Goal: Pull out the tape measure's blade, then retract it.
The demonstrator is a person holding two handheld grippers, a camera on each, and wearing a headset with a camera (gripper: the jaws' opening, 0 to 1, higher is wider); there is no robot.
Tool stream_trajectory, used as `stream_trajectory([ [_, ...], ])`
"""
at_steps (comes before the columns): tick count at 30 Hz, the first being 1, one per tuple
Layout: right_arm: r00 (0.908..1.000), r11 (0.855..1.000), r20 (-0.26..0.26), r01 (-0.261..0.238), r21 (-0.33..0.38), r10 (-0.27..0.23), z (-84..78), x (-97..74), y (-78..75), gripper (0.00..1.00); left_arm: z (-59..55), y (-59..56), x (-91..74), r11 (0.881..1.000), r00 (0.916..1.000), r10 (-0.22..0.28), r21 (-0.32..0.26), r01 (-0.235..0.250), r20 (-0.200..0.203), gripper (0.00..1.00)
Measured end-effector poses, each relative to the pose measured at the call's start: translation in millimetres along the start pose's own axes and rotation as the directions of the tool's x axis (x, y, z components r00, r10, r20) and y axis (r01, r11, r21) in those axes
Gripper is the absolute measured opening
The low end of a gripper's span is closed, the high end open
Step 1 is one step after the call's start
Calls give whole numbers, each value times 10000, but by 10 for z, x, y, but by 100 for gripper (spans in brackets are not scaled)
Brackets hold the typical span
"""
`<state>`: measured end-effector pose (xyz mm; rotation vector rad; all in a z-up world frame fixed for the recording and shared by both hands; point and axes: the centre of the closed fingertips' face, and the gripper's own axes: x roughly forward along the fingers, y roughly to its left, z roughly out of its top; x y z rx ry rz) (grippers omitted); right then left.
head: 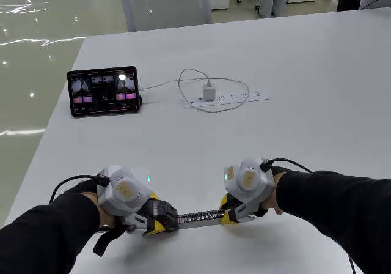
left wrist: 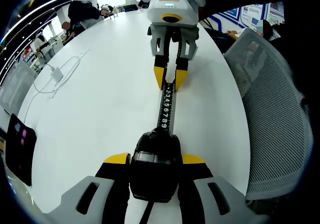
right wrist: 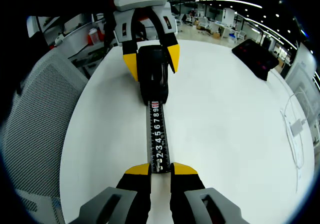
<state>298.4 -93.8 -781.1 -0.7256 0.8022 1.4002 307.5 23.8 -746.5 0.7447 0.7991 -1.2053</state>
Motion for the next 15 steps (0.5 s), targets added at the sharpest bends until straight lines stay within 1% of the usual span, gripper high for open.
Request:
stream_trajectory([
  [15, 10000, 10000, -35, 15, -17, -15, -72, -39, -12, 10, -14, -10, 2, 10000, 10000, -7, 22, 7, -17, 31],
])
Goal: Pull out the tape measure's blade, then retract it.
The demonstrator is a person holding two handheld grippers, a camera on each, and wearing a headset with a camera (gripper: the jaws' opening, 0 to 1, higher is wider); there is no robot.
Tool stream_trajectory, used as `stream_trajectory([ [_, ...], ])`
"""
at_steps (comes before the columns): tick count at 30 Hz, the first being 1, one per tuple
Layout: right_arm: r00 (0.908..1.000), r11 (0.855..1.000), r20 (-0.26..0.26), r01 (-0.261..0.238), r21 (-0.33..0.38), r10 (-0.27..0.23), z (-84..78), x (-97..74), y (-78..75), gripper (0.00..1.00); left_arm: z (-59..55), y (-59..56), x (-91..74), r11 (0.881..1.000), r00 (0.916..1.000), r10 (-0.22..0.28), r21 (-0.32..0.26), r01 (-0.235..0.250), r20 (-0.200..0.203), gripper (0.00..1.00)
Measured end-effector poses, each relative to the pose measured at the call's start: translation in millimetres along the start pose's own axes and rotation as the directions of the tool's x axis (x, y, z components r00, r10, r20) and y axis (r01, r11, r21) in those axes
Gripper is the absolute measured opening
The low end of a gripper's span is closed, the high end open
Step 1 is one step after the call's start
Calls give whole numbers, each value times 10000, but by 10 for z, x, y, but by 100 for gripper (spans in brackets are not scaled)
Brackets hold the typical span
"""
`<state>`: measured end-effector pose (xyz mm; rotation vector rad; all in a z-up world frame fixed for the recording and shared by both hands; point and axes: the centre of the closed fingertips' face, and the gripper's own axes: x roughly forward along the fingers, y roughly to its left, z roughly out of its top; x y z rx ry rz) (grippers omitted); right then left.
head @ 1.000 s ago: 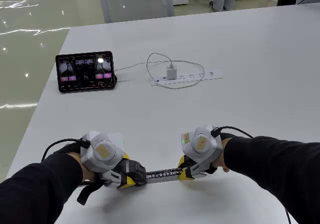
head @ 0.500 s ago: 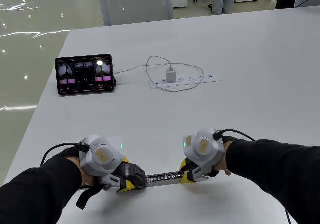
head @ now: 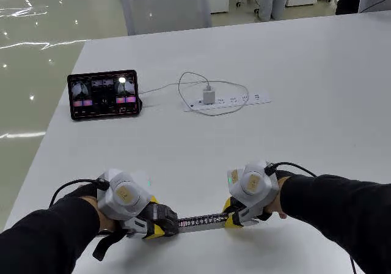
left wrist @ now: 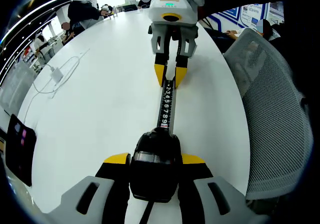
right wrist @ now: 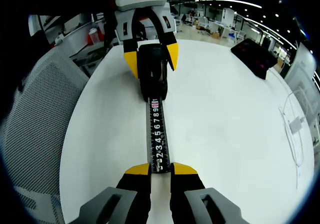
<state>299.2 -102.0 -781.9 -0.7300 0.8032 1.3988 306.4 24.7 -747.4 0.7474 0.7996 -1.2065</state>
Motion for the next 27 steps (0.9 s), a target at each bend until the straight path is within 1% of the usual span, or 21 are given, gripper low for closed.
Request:
stream_trajectory([
  [27, 10000, 9999, -18, 86, 72, -86, -89, -77, -19, 10, 13, -4, -2, 10000, 10000, -11, 15, 11, -39, 31],
])
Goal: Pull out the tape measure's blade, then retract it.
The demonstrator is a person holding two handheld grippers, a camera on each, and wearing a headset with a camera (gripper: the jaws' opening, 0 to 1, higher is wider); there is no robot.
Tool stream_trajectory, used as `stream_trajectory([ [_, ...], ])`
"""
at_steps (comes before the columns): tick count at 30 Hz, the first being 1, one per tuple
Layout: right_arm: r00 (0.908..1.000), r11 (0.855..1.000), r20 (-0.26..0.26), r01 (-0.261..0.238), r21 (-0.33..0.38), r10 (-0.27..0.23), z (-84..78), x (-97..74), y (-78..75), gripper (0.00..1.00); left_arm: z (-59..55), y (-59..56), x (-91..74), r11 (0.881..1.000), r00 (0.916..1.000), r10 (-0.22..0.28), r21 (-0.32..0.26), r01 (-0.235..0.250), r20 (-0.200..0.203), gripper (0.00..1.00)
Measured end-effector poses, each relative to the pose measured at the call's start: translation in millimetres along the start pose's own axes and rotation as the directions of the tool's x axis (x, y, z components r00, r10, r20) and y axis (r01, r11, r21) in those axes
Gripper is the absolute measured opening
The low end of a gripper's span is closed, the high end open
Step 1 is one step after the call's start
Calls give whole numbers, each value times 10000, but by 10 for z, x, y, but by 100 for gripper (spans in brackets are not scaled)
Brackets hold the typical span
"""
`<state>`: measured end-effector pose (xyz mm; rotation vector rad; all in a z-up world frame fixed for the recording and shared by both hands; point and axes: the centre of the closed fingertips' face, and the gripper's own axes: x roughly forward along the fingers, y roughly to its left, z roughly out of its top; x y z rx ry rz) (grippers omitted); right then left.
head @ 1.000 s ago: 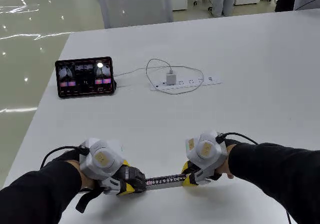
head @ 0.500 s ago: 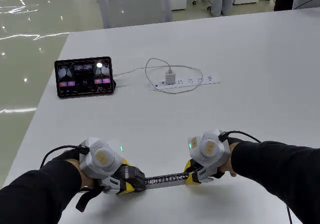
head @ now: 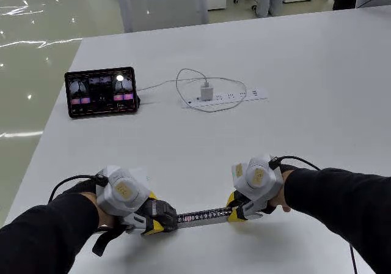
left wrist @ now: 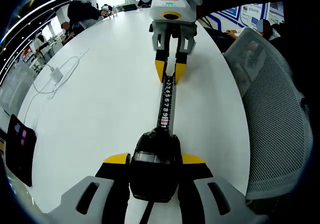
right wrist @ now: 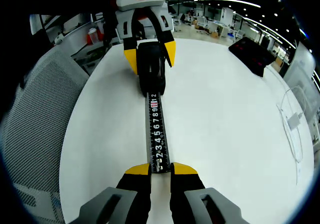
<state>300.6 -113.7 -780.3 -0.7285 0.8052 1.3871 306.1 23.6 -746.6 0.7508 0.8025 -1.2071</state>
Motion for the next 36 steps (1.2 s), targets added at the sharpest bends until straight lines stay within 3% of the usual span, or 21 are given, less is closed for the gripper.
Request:
stream_trajectory([
  [36, 9999, 9994, -37, 154, 304, -153, -176, -115, 1, 10, -3, 8, 2, 10000, 10000, -5, 7, 5, -15, 31],
])
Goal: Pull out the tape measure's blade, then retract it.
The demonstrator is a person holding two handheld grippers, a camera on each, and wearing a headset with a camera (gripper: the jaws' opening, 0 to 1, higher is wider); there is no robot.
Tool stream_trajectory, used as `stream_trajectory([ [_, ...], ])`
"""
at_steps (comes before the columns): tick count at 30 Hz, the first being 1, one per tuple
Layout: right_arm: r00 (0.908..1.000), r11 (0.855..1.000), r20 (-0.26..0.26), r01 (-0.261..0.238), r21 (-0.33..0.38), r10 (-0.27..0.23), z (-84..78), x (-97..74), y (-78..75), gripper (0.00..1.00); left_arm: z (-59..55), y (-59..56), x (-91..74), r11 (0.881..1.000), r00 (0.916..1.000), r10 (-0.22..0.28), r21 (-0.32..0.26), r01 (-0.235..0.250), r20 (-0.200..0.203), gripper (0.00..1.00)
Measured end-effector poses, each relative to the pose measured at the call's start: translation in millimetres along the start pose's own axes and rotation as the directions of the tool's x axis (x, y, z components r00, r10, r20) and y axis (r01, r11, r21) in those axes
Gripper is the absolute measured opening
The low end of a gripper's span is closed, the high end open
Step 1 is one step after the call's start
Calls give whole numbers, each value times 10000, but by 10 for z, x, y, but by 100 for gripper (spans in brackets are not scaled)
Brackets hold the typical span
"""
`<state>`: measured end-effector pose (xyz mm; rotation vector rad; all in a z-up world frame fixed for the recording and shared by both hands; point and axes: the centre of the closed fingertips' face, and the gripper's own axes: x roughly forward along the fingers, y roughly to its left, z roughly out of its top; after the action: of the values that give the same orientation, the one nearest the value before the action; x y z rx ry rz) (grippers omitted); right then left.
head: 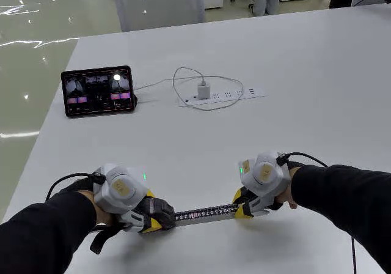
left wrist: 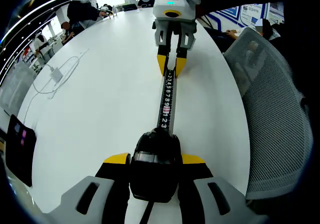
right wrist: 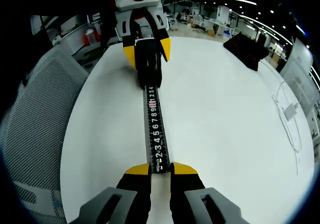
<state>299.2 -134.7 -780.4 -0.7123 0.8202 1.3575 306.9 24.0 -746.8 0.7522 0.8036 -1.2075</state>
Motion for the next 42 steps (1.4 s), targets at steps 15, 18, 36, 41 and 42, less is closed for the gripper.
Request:
stream_trajectory([
  [15, 10000, 10000, -37, 27, 69, -27, -77, -41, -6, 10, 0, -6, -5, 10000, 10000, 9, 12, -9, 2, 31],
  [18, 10000, 10000, -32, 33, 45, -33, -91, -53, -8, 10, 0, -6, -4, 10000, 10000, 9, 18, -9, -3, 31],
  [36, 10000, 9998, -21, 69, 188, -69, -173, -114, -9, 10, 0, -4, 1, 10000, 10000, -15, 43, 15, -10, 31],
  [41, 10000, 9998, -49, 61, 185, -60, -197, -133, -7, 10, 1, -2, 5, 10000, 10000, -15, 32, 15, -7, 31],
  [42, 10000, 9998, -53, 56, 177, -55, -201, -137, -7, 10, 1, -3, 5, 10000, 10000, -14, 32, 14, -12, 31],
])
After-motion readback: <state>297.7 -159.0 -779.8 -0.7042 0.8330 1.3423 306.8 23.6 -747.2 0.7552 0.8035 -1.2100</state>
